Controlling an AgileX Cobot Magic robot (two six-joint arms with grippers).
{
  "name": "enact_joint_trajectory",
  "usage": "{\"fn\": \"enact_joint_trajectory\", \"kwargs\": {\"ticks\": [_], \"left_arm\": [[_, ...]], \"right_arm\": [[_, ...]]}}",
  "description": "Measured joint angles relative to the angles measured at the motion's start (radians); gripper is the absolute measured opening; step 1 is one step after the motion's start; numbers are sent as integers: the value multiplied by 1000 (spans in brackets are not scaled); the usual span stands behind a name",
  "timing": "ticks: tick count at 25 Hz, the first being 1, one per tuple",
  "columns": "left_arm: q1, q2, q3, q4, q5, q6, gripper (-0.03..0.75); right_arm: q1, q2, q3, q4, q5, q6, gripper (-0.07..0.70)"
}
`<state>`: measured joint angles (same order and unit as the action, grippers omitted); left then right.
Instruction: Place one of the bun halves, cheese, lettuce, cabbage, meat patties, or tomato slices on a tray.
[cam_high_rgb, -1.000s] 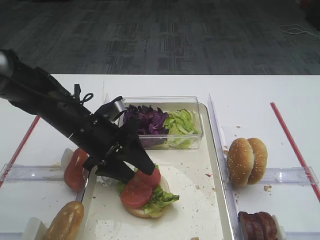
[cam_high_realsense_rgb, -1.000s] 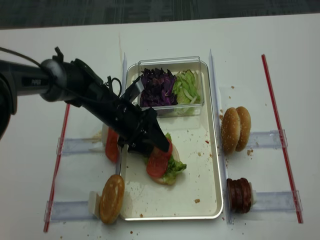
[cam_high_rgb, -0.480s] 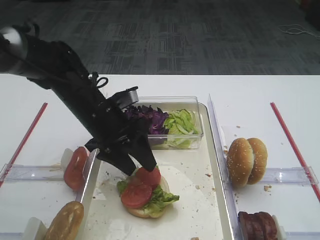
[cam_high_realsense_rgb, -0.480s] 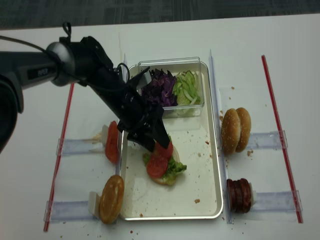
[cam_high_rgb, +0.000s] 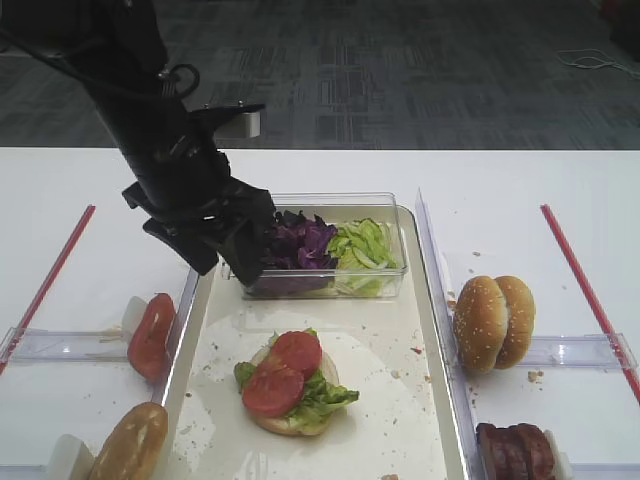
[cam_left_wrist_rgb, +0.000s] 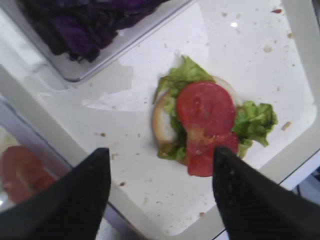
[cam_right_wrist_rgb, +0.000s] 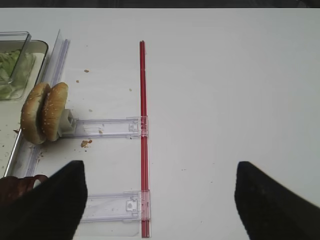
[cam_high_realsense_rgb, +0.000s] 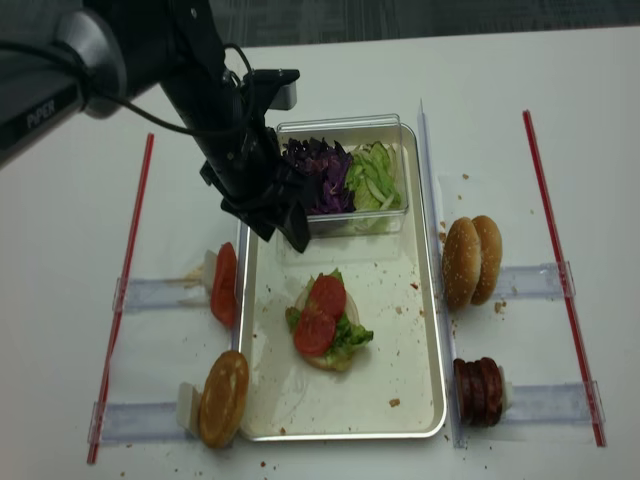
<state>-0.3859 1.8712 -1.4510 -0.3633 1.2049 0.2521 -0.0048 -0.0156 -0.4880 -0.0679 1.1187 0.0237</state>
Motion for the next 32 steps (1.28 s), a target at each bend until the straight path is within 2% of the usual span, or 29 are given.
{"fn": "enact_joint_trajectory", "kwargs": {"ticks": [10, 18, 22, 26, 32], "left_arm": [[-2, -13, -7, 219, 8, -75, 585], [-2, -13, -7, 241, 8, -95, 594], [-2, -13, -7, 322, 8, -131, 594], [39, -13, -7, 383, 8, -165, 594], [166, -13, -7, 407, 8, -196, 594]], "right_arm": [[0, 0, 0, 0, 0, 1, 632], [0, 0, 0, 0, 0, 2, 631], [0, 0, 0, 0, 0, 2, 632], [0, 0, 0, 0, 0, 2, 632], [0, 0, 0, 0, 0, 2, 632]]}}
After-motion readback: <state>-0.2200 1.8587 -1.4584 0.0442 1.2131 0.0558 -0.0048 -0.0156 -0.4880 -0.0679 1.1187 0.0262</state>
